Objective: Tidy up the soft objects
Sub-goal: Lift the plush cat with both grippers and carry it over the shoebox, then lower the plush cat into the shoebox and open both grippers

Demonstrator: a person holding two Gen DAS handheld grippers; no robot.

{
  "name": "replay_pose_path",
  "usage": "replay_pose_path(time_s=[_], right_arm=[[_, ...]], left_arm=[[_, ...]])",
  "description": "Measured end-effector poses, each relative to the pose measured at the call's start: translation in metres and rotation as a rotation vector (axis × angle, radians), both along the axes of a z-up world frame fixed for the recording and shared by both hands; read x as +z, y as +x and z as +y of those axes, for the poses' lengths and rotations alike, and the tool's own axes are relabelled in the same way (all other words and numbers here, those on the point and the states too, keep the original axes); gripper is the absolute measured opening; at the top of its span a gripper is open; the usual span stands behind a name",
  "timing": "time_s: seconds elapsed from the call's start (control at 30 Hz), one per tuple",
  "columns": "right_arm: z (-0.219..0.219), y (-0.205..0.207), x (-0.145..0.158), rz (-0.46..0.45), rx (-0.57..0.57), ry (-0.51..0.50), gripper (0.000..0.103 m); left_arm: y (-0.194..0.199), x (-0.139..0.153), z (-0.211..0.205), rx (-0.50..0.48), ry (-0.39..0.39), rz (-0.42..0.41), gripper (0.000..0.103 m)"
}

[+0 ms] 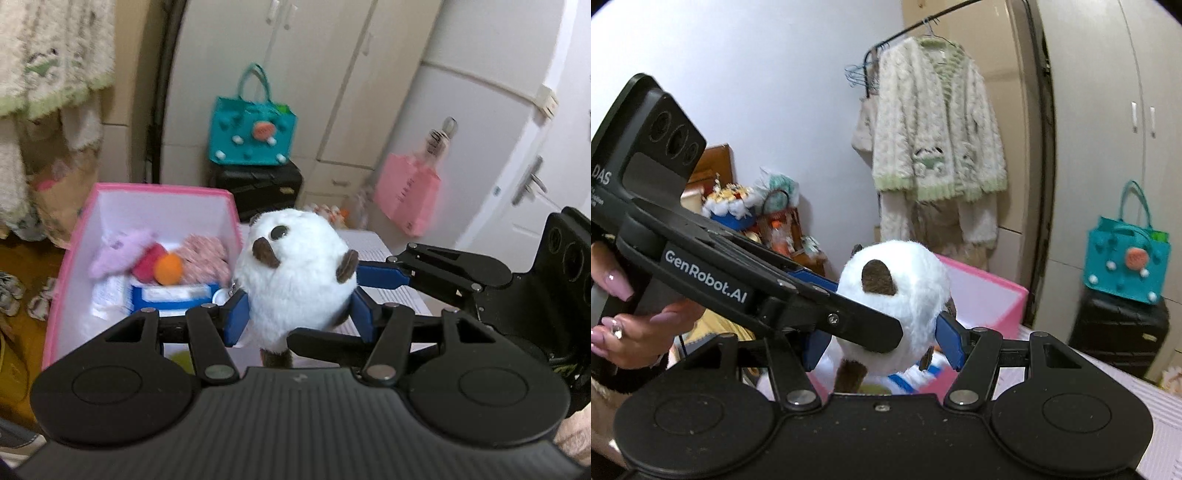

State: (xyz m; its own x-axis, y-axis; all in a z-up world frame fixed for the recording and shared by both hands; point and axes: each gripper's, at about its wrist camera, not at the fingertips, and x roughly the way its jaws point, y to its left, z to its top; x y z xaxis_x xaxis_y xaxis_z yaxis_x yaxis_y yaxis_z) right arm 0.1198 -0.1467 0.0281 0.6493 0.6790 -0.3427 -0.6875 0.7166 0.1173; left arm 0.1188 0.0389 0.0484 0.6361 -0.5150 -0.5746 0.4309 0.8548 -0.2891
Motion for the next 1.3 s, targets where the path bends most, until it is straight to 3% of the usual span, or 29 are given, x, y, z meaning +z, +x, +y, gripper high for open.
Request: replay_pose_path(time_s=[0.17, 0.33, 0.6, 0.73, 0.97, 1.3], right_arm=[[0.02, 0.028, 0.0, -0.038, 0.038, 0.016, 0.067], [0.036, 0.061, -0.011, -0.004, 0.079, 0.036, 0.067], [0.067, 0.103, -0.049, 0.14, 0.127, -0.048, 0.066], [0.082, 0.116, -0.06, 0.187, 0.145, -0.104, 0.066], [0.094, 0.119, -0.065, 0.182, 0.105, -0.214, 0.065], [0.066, 0.089, -0.05, 0.171, 0.04, -0.209, 0.065]], left_arm=[[0.015, 0.007, 0.021, 0.076, -0.009, -0.032, 0.056], [0.04, -0.001, 0.04, 0.144, -0.015, -0.036, 0.056], [0.088, -0.051, 0.067, 0.205, -0.056, 0.117, 0.057], [0.103, -0.072, 0.076, 0.224, -0.04, 0.173, 0.057], [0.122, -0.095, 0.082, 0.228, -0.02, 0.237, 0.055], [0.088, -0.087, 0.071, 0.255, 0.075, 0.086, 0.059]])
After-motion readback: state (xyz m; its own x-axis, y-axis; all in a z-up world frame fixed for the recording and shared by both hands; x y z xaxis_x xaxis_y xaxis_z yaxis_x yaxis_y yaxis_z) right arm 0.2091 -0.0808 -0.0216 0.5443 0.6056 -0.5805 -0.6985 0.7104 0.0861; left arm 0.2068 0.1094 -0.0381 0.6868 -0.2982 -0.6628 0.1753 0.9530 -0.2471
